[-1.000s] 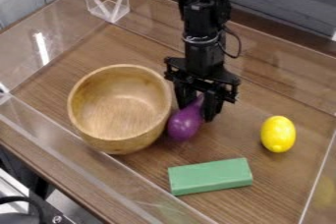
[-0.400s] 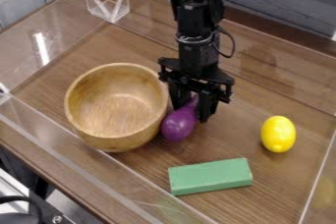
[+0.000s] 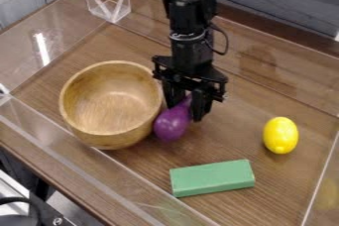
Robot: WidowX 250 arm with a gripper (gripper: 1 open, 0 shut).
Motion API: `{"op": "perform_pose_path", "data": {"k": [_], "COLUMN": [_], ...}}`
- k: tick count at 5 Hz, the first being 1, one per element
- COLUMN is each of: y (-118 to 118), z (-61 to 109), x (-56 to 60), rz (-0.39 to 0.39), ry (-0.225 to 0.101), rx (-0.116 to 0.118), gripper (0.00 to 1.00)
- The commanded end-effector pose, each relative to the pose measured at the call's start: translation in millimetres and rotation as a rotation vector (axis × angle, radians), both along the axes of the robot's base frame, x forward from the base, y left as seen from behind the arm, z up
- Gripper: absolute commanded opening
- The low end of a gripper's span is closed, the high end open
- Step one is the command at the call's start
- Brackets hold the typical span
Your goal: Put the purple eggplant in the brown bowl
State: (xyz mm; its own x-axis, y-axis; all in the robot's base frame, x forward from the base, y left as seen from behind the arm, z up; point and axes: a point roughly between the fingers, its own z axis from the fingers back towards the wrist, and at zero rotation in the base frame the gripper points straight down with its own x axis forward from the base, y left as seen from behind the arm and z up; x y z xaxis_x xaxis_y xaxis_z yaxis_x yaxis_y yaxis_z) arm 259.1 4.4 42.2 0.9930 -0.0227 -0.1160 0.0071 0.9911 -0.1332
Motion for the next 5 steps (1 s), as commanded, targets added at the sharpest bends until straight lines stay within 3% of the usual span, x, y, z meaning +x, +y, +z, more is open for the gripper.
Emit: {"op": "perform_pose_path", "data": {"k": [1,5], "y": [9.3,20.0], "z": [20.4,14.7], "x": [3.1,-8.2], "rz": [0.007,0.021], "ry": [-0.077,-0.067], "rx": [0.012,0.01], "gripper": [0.0,0.0]}}
